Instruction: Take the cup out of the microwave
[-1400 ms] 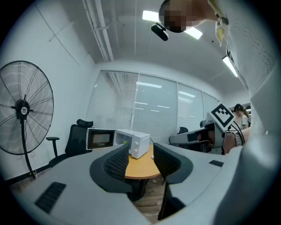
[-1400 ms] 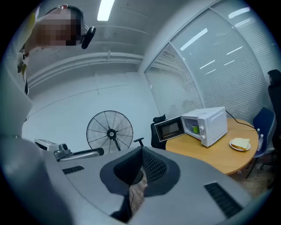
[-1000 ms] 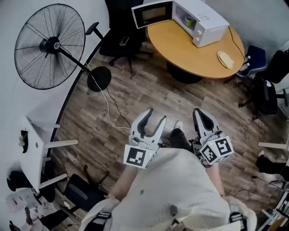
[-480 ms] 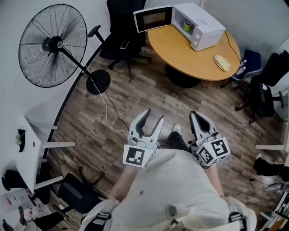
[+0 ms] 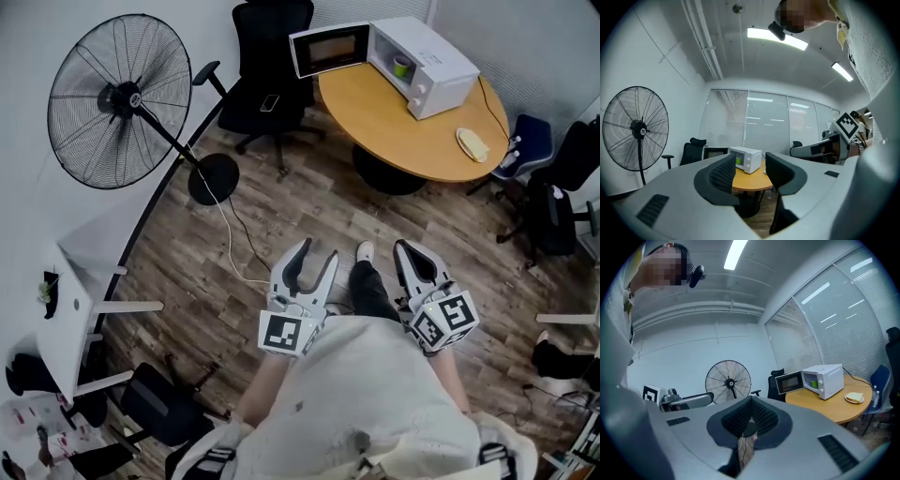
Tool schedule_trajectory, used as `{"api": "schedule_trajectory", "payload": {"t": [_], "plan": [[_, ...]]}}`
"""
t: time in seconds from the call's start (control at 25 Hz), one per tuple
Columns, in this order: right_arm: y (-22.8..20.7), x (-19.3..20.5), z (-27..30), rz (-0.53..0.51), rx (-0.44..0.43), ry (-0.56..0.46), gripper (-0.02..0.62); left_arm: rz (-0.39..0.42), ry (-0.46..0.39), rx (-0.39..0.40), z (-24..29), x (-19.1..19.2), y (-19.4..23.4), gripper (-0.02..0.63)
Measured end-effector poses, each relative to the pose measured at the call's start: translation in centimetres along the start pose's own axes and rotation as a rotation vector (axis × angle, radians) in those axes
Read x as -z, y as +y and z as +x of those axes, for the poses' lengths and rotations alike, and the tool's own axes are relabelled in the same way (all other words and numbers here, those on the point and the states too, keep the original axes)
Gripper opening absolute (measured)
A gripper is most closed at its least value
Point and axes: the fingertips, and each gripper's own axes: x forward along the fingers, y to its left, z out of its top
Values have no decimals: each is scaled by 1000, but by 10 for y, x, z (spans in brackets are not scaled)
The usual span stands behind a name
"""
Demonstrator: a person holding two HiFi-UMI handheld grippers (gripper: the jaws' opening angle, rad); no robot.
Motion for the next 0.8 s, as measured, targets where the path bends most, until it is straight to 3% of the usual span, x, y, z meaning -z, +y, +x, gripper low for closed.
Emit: {"api": "schedule_trajectory", "payload": {"t": [0.52, 0.8], "plan": [[-84, -28, 129, 45, -120, 16, 8, -20, 46, -85, 119, 9, 67, 212], [-159, -60, 190, 4, -116, 42, 8, -9, 29, -99, 212, 5, 85, 212]]}}
